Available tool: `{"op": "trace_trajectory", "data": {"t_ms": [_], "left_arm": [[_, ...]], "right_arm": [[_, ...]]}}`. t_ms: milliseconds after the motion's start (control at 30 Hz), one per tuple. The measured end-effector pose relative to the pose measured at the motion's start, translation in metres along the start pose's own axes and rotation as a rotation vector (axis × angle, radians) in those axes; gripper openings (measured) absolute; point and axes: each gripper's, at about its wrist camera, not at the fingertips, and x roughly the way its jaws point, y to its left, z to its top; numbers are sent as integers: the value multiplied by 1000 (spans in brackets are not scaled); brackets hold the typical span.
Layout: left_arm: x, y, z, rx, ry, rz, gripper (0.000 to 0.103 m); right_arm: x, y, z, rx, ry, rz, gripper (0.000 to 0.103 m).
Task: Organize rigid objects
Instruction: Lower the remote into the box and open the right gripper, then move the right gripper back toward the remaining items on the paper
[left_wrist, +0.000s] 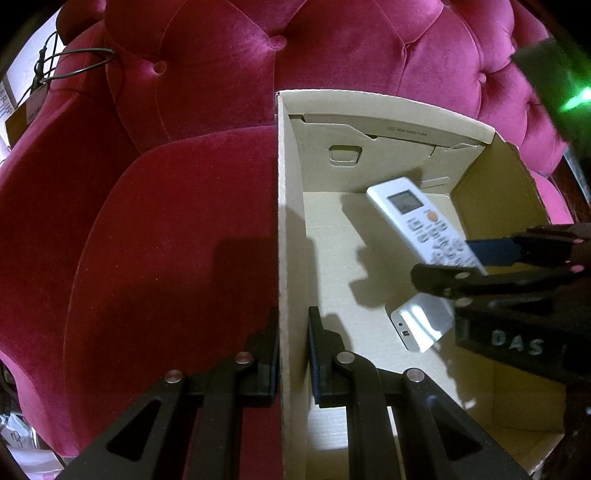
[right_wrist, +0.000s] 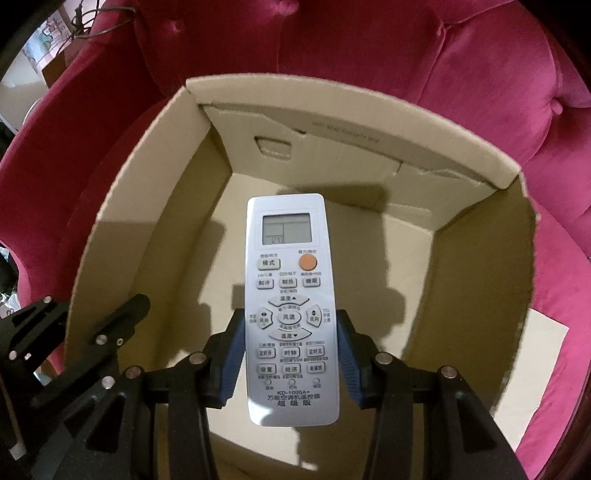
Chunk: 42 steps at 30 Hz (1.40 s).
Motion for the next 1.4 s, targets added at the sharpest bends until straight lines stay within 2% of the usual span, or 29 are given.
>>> {"op": "trace_trajectory", "data": {"t_ms": [500, 967, 1200, 1400], "left_arm": [[-1, 0, 0, 3, 0, 1, 14], [-2, -1, 1, 3, 1, 3, 14], [-2, -2, 2, 5, 1, 6, 14], [-2, -1, 1, 7, 1, 7, 14]], "right_arm": [[4, -13, 12, 7, 33, 17, 50], [-32, -29, 18, 3, -38, -13, 53], [-53, -36, 16, -31, -70, -45, 72], [-68, -27, 9, -32, -115, -54, 89]]}}
